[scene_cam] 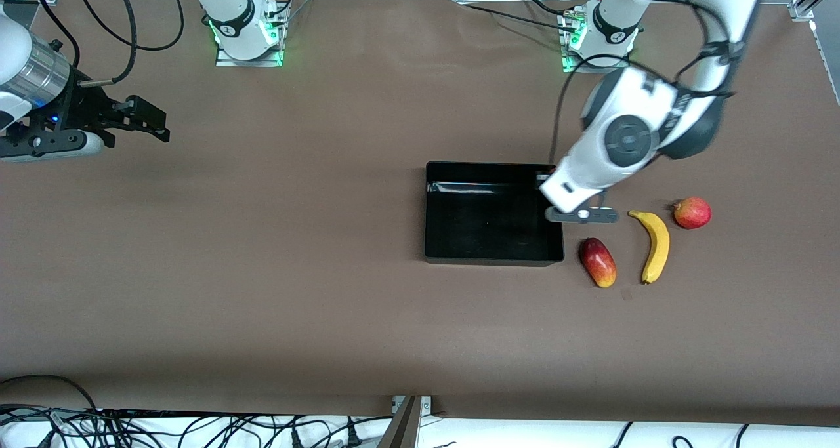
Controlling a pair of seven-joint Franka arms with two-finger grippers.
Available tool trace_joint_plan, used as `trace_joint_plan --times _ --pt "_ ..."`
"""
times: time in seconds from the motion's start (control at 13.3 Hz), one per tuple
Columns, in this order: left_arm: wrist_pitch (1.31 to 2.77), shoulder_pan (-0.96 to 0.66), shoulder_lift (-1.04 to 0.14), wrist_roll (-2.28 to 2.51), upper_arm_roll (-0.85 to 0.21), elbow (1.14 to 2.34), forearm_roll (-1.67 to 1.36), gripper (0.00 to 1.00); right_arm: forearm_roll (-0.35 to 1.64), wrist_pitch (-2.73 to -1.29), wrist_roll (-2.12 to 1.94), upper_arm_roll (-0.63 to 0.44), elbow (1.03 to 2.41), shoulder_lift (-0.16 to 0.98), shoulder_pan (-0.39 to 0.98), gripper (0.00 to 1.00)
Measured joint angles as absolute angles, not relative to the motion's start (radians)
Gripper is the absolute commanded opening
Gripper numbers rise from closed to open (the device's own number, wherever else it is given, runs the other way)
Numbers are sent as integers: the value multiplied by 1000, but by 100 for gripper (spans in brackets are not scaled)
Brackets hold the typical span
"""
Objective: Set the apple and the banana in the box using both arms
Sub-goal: 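Lower the apple into the black box and open the left gripper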
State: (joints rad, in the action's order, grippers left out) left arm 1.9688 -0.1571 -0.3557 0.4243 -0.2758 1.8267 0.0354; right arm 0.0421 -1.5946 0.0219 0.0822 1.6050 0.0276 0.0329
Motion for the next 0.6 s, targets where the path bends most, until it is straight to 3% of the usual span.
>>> trace_joint_plan --times 0.38,0.6 --pt "2138 -189 -509 438 -276 1847 35 24 17 -1603 23 93 1604 27 32 100" --pt "2263 -197 -552 460 -275 1905 35 37 12 -1608 23 93 1584 29 28 100"
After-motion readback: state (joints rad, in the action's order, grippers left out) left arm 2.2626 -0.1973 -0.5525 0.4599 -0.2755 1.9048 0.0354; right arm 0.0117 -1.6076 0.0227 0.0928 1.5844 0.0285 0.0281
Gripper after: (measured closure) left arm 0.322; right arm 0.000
